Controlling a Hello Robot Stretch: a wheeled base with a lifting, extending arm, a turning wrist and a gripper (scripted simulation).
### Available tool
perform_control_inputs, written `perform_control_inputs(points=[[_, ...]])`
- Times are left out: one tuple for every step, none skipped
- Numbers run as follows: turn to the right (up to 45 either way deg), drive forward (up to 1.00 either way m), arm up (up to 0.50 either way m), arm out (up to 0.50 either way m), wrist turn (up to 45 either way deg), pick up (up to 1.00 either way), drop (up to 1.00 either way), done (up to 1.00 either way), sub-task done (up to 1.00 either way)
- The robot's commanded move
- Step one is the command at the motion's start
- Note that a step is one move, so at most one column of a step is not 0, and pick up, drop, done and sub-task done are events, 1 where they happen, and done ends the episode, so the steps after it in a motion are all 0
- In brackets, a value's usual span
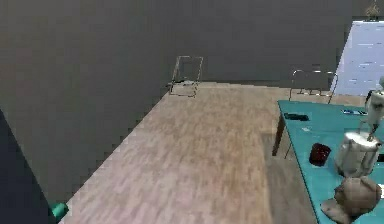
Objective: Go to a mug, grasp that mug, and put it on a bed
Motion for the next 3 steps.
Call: perform_control_inputs(points=[[-45.0, 0.00, 0.00, 0.00, 0.0, 0.00, 0.00, 0.00, 0.00], [-45.0, 0.00, 0.00, 0.00, 0.0, 0.00, 0.00, 0.00, 0.00], [-45.0, 0.00, 0.00, 0.00, 0.0, 0.00, 0.00, 0.00, 0.00]])
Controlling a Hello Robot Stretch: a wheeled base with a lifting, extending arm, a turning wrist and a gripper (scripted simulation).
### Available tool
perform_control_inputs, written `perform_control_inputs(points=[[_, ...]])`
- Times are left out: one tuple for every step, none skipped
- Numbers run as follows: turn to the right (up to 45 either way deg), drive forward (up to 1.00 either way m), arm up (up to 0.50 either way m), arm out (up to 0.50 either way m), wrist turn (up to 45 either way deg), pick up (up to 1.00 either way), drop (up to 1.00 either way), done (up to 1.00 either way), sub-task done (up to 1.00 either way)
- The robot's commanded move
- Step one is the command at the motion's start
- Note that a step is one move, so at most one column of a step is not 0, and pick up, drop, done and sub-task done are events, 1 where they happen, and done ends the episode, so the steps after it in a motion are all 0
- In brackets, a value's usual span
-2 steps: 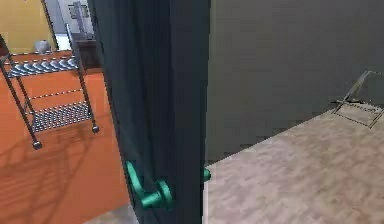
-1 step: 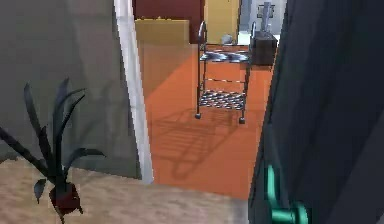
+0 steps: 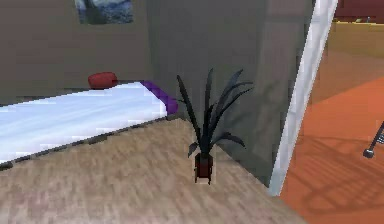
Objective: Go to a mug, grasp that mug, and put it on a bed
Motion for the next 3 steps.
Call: perform_control_inputs(points=[[-15.0, 0.00, 0.00, 0.00, 0.0, 0.00, 0.00, 0.00, 0.00], [0.0, 0.20, 0.00, 0.00, 0.0, 0.00, 0.00, 0.00, 0.00], [-45.0, 0.00, 0.00, 0.00, 0.0, 0.00, 0.00, 0.00, 0.00]])
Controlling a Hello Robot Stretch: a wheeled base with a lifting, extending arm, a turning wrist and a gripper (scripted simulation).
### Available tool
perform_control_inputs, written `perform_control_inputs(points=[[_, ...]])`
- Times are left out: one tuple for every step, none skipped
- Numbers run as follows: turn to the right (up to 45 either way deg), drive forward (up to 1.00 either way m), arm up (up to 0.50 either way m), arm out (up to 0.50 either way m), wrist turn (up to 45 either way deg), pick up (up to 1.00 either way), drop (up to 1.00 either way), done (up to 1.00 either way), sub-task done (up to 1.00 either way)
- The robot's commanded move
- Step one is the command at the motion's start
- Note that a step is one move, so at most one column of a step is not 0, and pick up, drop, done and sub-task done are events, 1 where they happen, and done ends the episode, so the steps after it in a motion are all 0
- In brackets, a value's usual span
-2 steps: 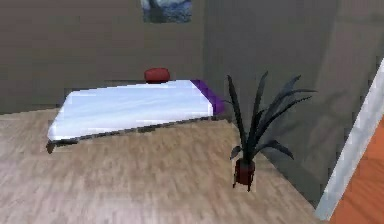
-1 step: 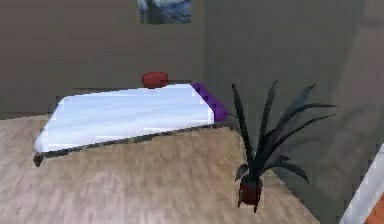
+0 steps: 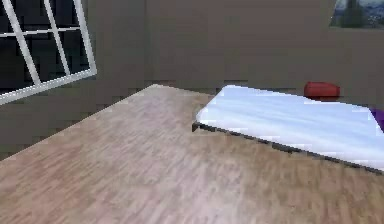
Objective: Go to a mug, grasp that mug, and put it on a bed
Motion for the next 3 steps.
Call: perform_control_inputs(points=[[-42.0, 0.00, 0.00, 0.00, 0.0, 0.00, 0.00, 0.00, 0.00], [0.0, 0.10, 0.00, 0.00, 0.0, 0.00, 0.00, 0.00, 0.00], [45.0, 0.00, 0.00, 0.00, 0.0, 0.00, 0.00, 0.00, 0.00]])
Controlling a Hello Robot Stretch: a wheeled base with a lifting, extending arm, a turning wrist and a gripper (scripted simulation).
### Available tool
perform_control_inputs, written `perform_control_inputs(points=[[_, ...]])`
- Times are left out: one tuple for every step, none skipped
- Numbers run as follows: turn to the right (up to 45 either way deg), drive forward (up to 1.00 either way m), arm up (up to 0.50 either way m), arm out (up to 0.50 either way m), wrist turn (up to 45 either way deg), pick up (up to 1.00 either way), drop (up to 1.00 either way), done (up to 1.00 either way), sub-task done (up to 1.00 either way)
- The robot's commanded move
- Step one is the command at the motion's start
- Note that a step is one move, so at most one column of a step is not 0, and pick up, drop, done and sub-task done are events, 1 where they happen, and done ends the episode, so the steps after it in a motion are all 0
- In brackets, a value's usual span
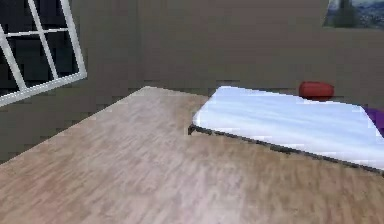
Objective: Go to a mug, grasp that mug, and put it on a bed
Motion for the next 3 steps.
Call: perform_control_inputs(points=[[45.0, 0.00, 0.00, 0.00, 0.0, 0.00, 0.00, 0.00, 0.00], [45.0, 0.00, 0.00, 0.00, 0.0, 0.00, 0.00, 0.00, 0.00], [39.0, 0.00, 0.00, 0.00, 0.0, 0.00, 0.00, 0.00, 0.00]])
